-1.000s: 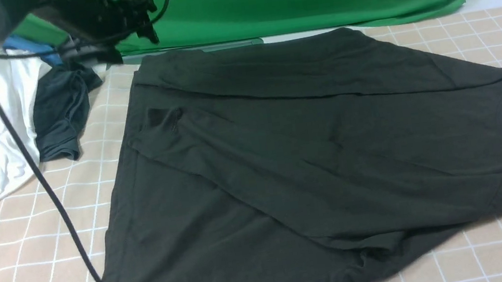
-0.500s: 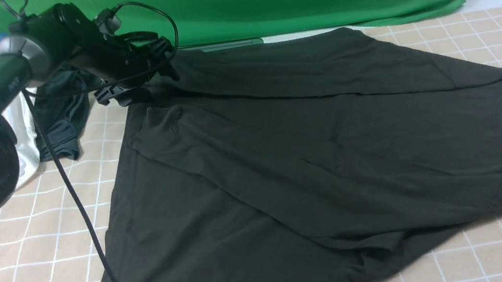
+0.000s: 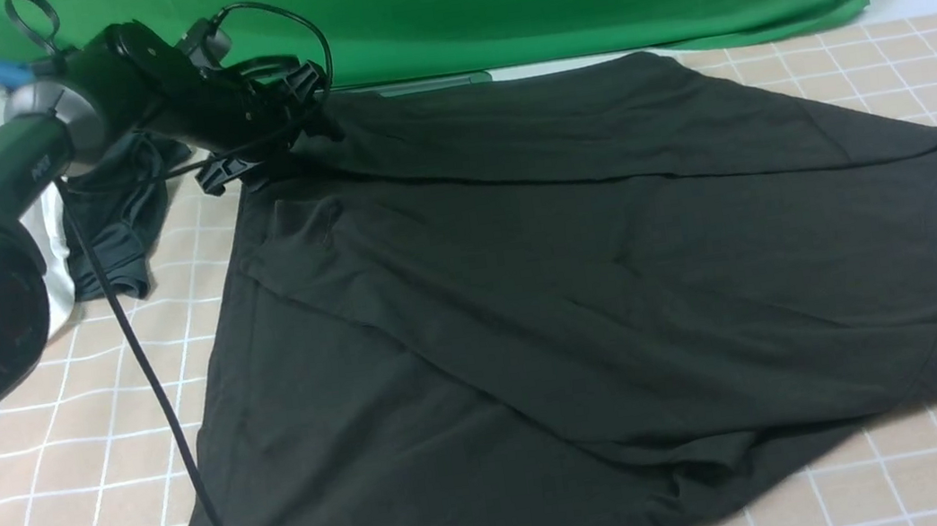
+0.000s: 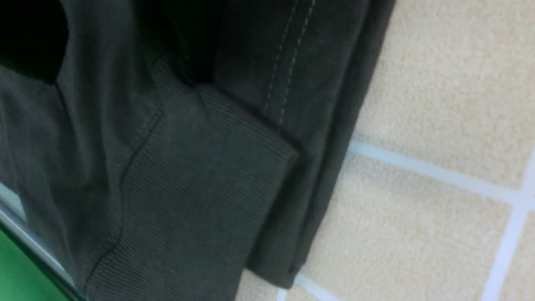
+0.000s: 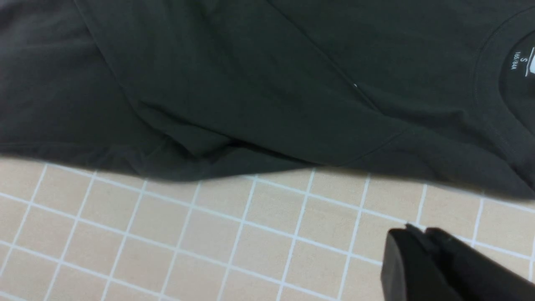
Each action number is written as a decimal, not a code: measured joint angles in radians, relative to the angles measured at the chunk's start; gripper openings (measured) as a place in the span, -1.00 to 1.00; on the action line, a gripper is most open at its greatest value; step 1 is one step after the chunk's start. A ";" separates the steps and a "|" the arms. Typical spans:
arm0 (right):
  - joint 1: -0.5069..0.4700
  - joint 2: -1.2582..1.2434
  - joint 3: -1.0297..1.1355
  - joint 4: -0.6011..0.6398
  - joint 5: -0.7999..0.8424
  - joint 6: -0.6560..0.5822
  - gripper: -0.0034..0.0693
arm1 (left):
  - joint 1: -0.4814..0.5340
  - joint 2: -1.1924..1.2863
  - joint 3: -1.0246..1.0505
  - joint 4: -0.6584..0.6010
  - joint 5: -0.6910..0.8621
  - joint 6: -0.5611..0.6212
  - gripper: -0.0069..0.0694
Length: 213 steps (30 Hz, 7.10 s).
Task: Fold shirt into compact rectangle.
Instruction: 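Grab the top left corner of the dark shirt with the left gripper, then fold the left side of the dark shirt inward over its body with the left gripper, then grasp the near edge of the shirt at its hem and shoulder corners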
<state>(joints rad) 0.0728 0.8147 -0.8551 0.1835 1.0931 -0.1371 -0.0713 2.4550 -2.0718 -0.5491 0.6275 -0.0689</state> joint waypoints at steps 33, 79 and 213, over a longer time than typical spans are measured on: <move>0.000 0.000 0.000 0.000 -0.038 0.048 -0.70 | 0.000 -0.312 0.000 0.132 0.352 0.008 -0.77; 0.000 0.000 0.000 0.000 -0.089 0.032 -0.65 | -0.221 -0.707 0.840 0.369 0.583 -0.347 0.07; 0.000 0.336 -0.003 0.000 -0.031 -0.017 0.12 | -0.167 -0.940 1.414 0.371 0.069 -0.194 -0.72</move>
<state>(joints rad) 0.0728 1.1505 -0.8581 0.1835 1.0625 -0.1538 -0.2384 1.5147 -0.6578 -0.1785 0.6963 -0.2634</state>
